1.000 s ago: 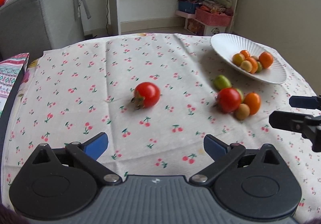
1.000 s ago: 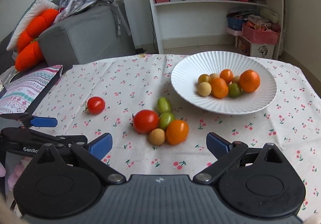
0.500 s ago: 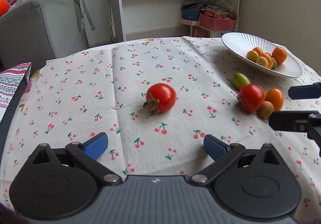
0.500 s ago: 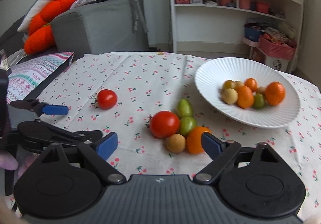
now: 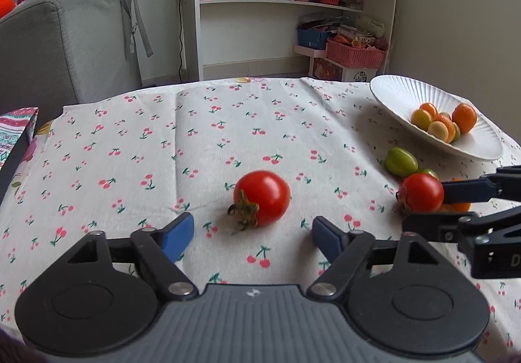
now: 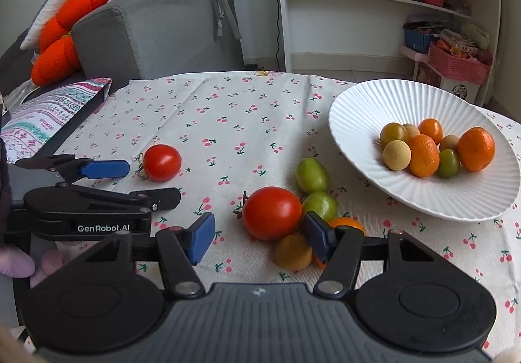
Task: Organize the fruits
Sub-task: 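Grasp a red tomato with the left gripper while the right gripper grasps another red tomato, then carry both red tomatoes onto the white plate and open both grippers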
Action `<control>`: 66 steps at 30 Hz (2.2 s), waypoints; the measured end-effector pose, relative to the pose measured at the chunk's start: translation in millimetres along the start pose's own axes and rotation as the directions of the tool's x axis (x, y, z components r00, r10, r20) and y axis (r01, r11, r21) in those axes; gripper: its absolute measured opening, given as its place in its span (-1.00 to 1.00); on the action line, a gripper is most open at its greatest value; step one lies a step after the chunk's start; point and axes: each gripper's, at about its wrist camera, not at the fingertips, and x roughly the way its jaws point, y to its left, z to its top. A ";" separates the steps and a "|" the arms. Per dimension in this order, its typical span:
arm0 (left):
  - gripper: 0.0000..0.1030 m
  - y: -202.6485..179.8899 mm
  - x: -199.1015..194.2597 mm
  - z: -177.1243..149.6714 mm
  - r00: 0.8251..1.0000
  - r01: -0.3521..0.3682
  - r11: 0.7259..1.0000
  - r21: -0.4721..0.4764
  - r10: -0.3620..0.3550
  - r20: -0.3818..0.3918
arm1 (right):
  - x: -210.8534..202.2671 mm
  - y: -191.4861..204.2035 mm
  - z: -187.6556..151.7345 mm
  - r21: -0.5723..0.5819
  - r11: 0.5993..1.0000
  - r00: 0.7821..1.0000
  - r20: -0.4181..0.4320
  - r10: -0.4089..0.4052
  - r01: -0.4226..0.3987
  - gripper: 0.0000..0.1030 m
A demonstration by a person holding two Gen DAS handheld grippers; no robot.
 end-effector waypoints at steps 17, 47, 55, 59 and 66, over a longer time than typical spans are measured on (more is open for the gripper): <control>-0.43 2.5 6.5 10.1 1.000 0.019 0.999 -0.039 -0.018 0.016 | 10.4 1.8 5.4 0.025 0.999 0.999 -0.012 -0.033 0.034 -0.28; -0.49 -18.5 -18.6 24.1 0.997 0.068 0.998 0.001 -0.068 0.021 | -21.3 -12.1 17.5 0.044 0.999 0.998 0.056 -0.010 0.008 -0.29; -0.49 -40.1 -25.2 29.9 0.993 0.119 0.993 0.020 -0.120 0.022 | -37.7 -33.4 19.9 0.083 0.996 0.995 0.098 -0.030 0.022 -0.29; -0.49 -54.3 -27.7 32.0 0.989 0.146 0.989 0.031 -0.146 0.023 | -42.0 -46.2 18.6 0.100 0.994 0.993 0.102 -0.051 0.041 -0.29; -0.49 -78.0 -28.0 36.5 0.983 0.181 0.982 0.047 -0.183 0.028 | -49.7 -70.3 16.9 0.153 0.985 0.989 0.115 -0.094 0.076 -0.29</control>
